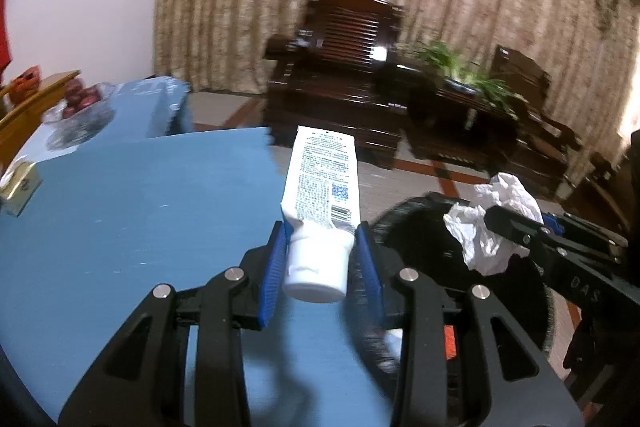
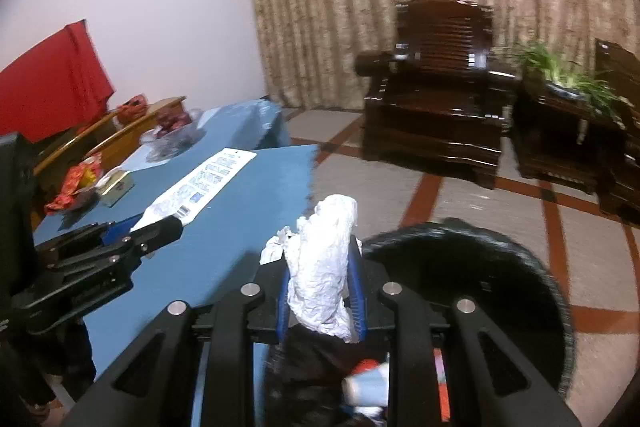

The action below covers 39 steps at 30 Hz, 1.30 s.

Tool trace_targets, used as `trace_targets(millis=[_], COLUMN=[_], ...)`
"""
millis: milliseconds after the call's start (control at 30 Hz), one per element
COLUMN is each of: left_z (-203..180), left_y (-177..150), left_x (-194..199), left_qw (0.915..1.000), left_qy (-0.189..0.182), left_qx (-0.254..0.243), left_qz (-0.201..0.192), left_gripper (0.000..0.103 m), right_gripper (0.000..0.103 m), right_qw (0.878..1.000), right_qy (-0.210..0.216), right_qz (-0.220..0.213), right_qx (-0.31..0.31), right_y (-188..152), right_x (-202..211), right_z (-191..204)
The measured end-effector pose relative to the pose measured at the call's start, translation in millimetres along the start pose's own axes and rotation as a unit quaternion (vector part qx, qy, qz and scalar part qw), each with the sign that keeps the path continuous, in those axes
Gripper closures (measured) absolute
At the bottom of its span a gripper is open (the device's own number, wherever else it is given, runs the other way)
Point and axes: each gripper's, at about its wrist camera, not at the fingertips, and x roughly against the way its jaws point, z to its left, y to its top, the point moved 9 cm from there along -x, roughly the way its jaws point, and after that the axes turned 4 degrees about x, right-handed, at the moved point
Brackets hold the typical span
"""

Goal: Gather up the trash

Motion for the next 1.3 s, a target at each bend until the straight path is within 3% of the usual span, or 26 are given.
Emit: trace_targets(millis=[433,800,867,900,933,1000,1100,1233,1300], left_z=[-96.7,-103.7,-100.8,-99.5,-98.3,-93.1,-85.7,-70.7,-66.2], left_y=[-40.4,-68.8,-73.4,-74.3,-73.9,-72.2,-68.4,-57.4,-52.6], left_x=[-46.2,-72.1,-76.6,-77.1,-77.0,-74.3,-70.3,-59.8,-52.4], left_qw=[0.9960,0.9928,0.9903,0.9900,0.9903,0.9910,0.9927,0.9954,0.9963], left_qy=[-0.060,-0.075,-0.087,-0.090,-0.090,-0.089,-0.075,-0.045,-0.033], left_qx=[-0.048,-0.055,-0.049,-0.045,-0.042,-0.042,-0.046,-0.046,-0.048], left_qz=[0.046,0.076,0.096,0.099,0.097,0.091,0.083,0.070,0.064], left_gripper=[0.069,0.068,0.062,0.056,0.047,0.042,0.035,0.020,0.015], right_gripper=[0.079,0.079,0.067,0.056,0.051,0.046,0.033,0.006,0.006], right_qw=[0.996,0.993,0.993,0.993,0.993,0.993,0.992,0.993,0.993], right_qy=[-0.070,-0.086,-0.086,-0.086,-0.087,-0.090,-0.094,-0.100,-0.096], right_qz=[0.021,0.043,0.050,0.052,0.053,0.056,0.055,0.047,0.048], right_qx=[-0.048,-0.061,-0.059,-0.059,-0.058,-0.057,-0.057,-0.050,-0.052], right_y=[-41.4,-67.8,-73.5,-75.2,-77.4,-80.7,-81.7,-77.5,-73.9], right_x=[20.0,12.2,8.8,8.1,7.4,7.0,8.1,14.3,16.6], right_z=[-86.5,-111.5,-109.8,-110.6,-111.2,-111.8,-112.3,-107.8,-106.2])
